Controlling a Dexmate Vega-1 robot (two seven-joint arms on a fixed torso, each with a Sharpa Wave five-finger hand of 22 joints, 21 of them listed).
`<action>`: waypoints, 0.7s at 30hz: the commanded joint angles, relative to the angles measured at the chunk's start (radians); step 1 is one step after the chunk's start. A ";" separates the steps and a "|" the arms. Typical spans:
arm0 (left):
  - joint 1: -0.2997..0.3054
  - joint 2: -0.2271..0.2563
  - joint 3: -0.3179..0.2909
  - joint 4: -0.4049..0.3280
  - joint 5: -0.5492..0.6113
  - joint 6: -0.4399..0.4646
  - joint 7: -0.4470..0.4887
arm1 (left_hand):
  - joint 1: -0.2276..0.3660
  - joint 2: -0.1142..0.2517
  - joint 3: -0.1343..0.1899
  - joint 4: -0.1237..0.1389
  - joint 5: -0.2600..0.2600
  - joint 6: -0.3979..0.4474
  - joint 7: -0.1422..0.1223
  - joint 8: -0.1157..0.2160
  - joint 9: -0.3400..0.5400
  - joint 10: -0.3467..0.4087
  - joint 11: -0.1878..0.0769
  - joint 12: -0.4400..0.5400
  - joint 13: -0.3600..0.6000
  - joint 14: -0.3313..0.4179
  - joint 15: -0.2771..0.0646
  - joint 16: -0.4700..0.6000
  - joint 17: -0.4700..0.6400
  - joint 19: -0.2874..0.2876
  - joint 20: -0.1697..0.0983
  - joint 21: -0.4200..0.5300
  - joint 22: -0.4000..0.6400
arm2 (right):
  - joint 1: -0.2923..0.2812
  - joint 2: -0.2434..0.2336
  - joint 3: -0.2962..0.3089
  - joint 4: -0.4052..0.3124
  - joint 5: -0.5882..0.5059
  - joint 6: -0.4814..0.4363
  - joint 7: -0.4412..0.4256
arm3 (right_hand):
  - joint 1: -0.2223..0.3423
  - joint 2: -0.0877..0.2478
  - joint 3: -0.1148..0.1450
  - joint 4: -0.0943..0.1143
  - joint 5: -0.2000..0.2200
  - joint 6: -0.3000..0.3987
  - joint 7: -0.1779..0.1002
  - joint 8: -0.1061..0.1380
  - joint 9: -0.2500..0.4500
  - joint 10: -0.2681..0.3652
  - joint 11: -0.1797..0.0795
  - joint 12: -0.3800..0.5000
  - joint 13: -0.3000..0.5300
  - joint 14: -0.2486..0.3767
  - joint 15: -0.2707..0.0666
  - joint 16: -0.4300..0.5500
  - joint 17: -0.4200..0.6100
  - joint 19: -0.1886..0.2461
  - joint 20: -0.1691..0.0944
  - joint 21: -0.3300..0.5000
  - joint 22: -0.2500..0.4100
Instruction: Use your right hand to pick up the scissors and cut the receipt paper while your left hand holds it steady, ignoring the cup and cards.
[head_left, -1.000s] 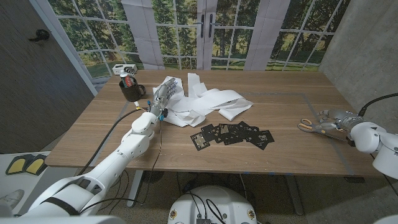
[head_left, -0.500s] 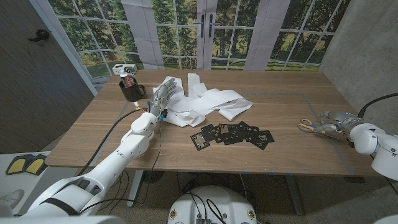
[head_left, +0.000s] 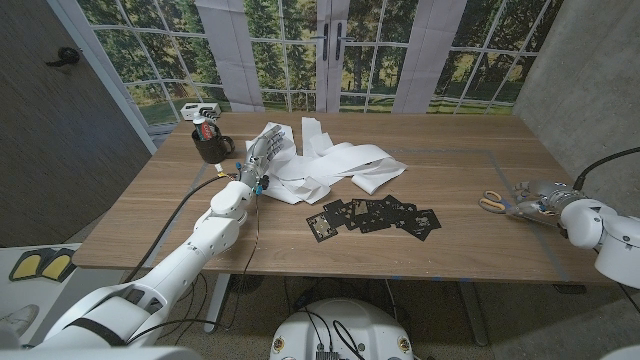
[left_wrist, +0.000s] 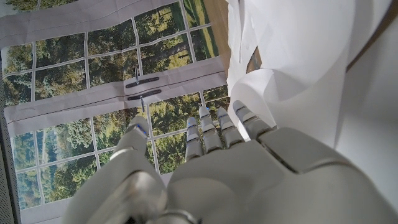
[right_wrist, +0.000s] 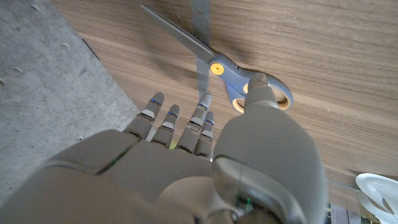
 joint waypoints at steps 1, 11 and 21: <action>-0.001 0.002 0.003 -0.003 0.007 0.001 0.003 | -0.011 -0.001 -0.004 0.001 -0.003 0.008 0.001 -0.002 0.004 0.006 -0.001 0.000 0.003 0.006 -0.052 0.002 0.005 0.000 0.001 -0.001 0.001 | 0.041 -0.052 -0.068 0.006 0.040 -0.028 -0.031 | 0.016 0.001 0.007 -0.003 -0.001 0.000 -0.011 0.000 0.001 0.001 -0.006 -0.004 0.005 -0.004 -0.161 0.000 0.005 0.004 -0.007 -0.002 0.003; 0.006 0.000 -0.001 -0.007 0.001 0.001 0.006 | -0.015 -0.001 -0.005 0.002 -0.003 0.008 0.002 -0.003 0.004 0.004 0.000 -0.002 0.003 0.006 -0.051 0.002 0.005 0.000 0.000 -0.001 0.001 | 0.069 -0.085 -0.118 0.006 0.081 -0.042 -0.067 | 0.023 0.000 0.007 0.000 -0.001 -0.007 -0.007 -0.002 0.002 -0.009 0.002 -0.009 0.011 -0.004 -0.157 0.000 0.006 0.006 -0.004 0.000 0.003; 0.006 -0.001 -0.001 -0.002 0.003 -0.003 0.008 | -0.018 0.001 -0.005 0.003 -0.003 0.007 0.002 -0.003 0.003 0.005 -0.001 -0.001 0.003 0.007 -0.051 0.002 0.005 0.000 0.000 -0.001 0.001 | 0.123 -0.122 -0.191 0.010 0.123 -0.045 -0.097 | 0.027 0.007 0.008 0.007 -0.005 -0.041 -0.003 -0.011 0.003 -0.043 0.020 -0.019 0.022 -0.022 -0.132 -0.004 0.008 -0.001 -0.002 -0.002 0.003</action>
